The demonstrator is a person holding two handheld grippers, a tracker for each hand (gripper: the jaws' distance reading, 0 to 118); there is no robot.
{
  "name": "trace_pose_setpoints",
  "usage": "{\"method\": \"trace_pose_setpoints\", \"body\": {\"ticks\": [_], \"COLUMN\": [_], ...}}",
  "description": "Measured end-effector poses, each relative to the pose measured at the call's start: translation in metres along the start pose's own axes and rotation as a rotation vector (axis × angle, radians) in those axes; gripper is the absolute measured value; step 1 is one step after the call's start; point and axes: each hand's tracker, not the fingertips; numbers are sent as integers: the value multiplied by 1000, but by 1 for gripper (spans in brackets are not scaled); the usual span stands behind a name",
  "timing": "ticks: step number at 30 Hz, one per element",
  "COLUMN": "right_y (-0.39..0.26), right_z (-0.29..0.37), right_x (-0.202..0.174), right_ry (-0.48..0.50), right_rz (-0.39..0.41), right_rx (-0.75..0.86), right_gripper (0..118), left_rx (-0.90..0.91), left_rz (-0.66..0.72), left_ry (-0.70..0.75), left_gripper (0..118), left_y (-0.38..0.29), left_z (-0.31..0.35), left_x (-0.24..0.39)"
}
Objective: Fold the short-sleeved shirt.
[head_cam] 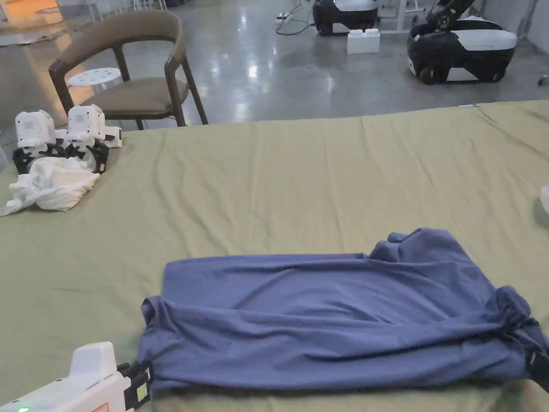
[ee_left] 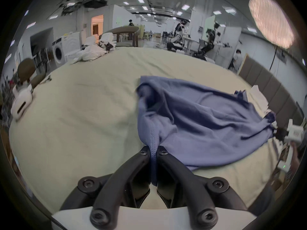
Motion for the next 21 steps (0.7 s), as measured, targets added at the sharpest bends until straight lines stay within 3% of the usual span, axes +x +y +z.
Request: {"method": "trace_pose_setpoints", "body": {"ticks": [5,8,13,14,15,17,21], "right_y": [-39,-66,-83,-82,-81,-77,-63], "right_z": [62,93,109,110,113,122,156], "right_x": [24,38,41,38,35,33,18], "right_ry": [10,18,44,37,22,30,144], "right_rz": [23,7,53,69,90,111,120], "right_rx": [-34,-63,-85,-91,-92,-56,56], "right_gripper": [7,7,8,15,30,64,64], "left_rx": [-8,-49,-26,1,7,28,220], "left_rz": [110,88,14,12,7,-19,-156], "left_ry": [-32,-34,-36,-3,42,48,36], "left_gripper": [0,0,2,16,33,79,82], "left_y": [-45,-79,-105,-106,-104,-101,-86], "left_z": [63,85,96,98,99,111,165], "left_x": [-23,-23,-18,-16,-12,-6,26]}}
